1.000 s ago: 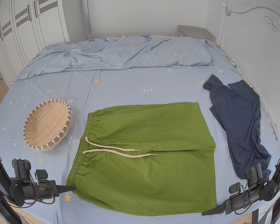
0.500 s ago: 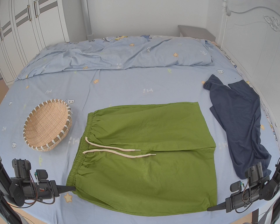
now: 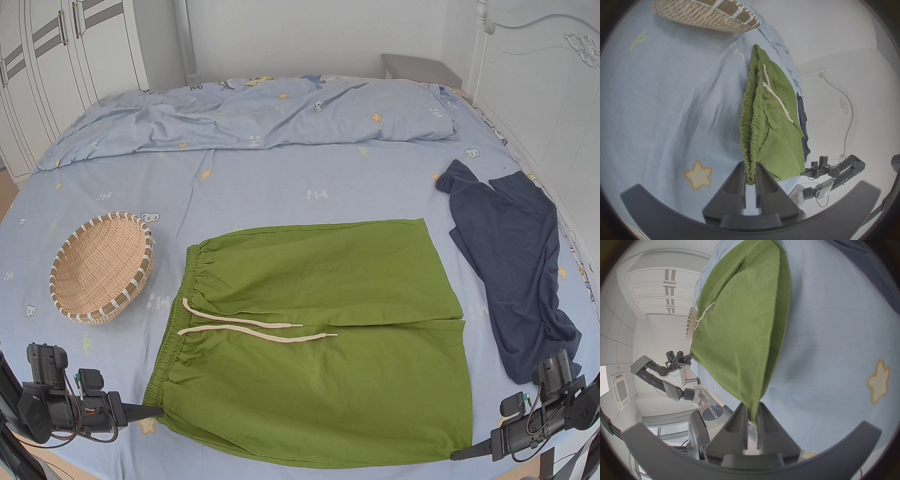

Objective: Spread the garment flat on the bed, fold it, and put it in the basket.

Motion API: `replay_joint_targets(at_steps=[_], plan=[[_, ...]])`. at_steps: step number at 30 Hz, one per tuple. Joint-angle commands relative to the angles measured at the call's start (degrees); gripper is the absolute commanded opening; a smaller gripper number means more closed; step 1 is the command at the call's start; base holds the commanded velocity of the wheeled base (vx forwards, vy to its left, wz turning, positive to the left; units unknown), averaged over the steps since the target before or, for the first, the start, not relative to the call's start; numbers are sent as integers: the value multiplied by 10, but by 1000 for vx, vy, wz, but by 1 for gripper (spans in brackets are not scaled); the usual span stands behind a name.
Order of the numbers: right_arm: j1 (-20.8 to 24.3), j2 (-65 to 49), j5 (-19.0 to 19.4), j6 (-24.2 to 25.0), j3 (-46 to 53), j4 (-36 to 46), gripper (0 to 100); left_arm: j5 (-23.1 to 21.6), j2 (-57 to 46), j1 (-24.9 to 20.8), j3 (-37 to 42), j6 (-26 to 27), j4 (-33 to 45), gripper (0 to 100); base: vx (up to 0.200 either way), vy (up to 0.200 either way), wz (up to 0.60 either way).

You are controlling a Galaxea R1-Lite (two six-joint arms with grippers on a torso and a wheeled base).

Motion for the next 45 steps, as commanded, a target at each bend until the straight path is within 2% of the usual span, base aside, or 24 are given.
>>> replay_joint_targets(at_steps=[1,5,11,14,18,22,28,32,34,36,37,39,40,45], plan=[[0,-92,-2,1,10,57,0,4,-44,2,10,13,77,0,0,0,0],[3,-113,-3,-2,10,94,0,9,-59,12,10,42,117,0,0,0,0],[8,-178,-3,-6,10,194,0,10,-68,51,10,99,212,0,0,0,0],[8,-198,-3,-7,10,216,0,9,-69,60,10,116,229,0,0,0,0],[7,-242,-3,-7,10,263,0,10,-68,75,10,163,290,0,0,0,0],[1,-258,-1,-2,9,279,0,9,-70,76,10,190,323,0,0,0,0],[-1,-260,-1,1,-17,280,0,10,-103,75,10,189,338,0,0,0,0],[-17,-260,-4,5,-80,308,0,10,-166,60,-7,169,361,0,0,0,0],[-24,-260,-4,5,-126,342,0,11,-194,37,-38,130,396,0,0,0,0],[-30,-261,-3,5,-191,393,0,13,-226,11,-90,63,456,0,0,0,0],[-30,-261,-3,5,-198,400,0,13,-230,9,-97,55,465,0,0,0,0],[-31,-260,-2,5,-278,457,0,13,-263,-14,-158,1,529,0,0,0,0],[-31,-260,-2,5,-278,457,0,13,-263,-14,-158,1,529,0,0,0,0],[-31,-233,-3,7,-419,530,0,13,-271,-55,-290,-82,644,0,0,0,0]])
